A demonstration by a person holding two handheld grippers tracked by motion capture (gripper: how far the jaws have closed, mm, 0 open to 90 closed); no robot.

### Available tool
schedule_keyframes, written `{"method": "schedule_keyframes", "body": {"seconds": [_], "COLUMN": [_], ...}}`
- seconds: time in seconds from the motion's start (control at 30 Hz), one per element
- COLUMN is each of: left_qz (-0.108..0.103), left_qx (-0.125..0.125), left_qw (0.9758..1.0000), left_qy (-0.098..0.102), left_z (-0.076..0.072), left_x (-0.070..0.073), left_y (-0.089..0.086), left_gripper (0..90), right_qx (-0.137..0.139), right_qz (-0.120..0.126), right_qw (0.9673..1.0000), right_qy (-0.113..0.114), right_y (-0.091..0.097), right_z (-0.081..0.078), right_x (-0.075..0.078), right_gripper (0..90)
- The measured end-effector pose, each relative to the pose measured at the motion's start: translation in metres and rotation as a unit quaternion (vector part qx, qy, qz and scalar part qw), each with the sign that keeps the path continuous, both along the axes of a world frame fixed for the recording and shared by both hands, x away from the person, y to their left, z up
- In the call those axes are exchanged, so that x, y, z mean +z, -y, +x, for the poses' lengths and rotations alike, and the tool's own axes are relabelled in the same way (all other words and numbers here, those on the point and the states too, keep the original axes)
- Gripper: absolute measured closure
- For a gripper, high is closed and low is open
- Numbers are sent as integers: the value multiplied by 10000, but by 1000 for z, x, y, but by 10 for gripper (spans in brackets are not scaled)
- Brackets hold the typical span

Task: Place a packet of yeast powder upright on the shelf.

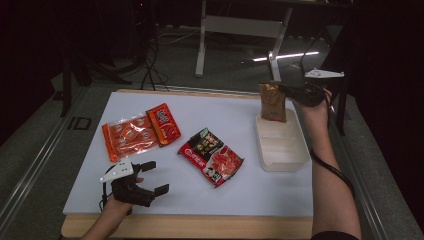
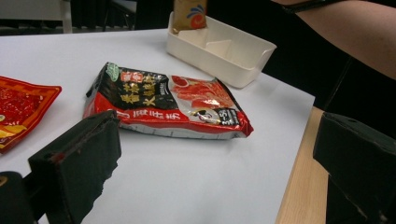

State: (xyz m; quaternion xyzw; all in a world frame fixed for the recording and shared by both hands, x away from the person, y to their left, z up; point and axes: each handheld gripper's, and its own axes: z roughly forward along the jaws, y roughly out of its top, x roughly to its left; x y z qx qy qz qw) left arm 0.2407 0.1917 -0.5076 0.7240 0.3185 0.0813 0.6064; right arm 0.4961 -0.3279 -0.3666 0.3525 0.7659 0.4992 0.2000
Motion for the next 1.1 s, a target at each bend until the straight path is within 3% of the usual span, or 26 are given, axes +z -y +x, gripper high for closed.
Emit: {"method": "schedule_keyframes", "body": {"seconds": [0.2, 0.37, 0.6, 0.67, 0.8, 0.83, 1.0, 1.03, 1.1], "left_qz": [3, -5, -33, -48, -55, -65, 26, 56, 75], "left_qx": [-12, -24, -7, -25, -2, -10, 8, 12, 14], "left_qw": [10000, 10000, 10000, 10000, 10000, 10000, 10000, 10000, 10000], "left_qy": [-1, -53, -38, -45, -10, -2, 20, 23, 34], "left_z": [0, 0, 0, 1, 0, 0, 0, 0, 0], "left_x": [0, -2, -2, -2, -2, -2, -1, -1, -1], "left_y": [0, 0, 1, 1, 2, 2, 2, 2, 2], "left_gripper": [15, 15, 15, 15, 15, 15, 15, 15, 15], "right_qx": [96, -84, -466, -568, -793, -835, -938, -984, -1016], "right_qz": [86, 342, 230, 333, 248, 231, 221, 285, 339], "right_qw": [9999, 9991, 9972, 9961, 9947, 9943, 9943, 9942, 9940], "right_qy": [-88, -239, -536, -589, -604, -614, -460, -322, -213], "right_y": [-4, 10, 23, 27, 31, 32, 32, 33, 33], "right_z": [-1, -2, 0, 0, -1, -3, -10, -16, -22], "right_x": [-7, -20, -40, -44, -43, -41, -32, -24, -16], "right_gripper": [882, 879, 871, 871, 852, 768, 666, 604, 572]}}
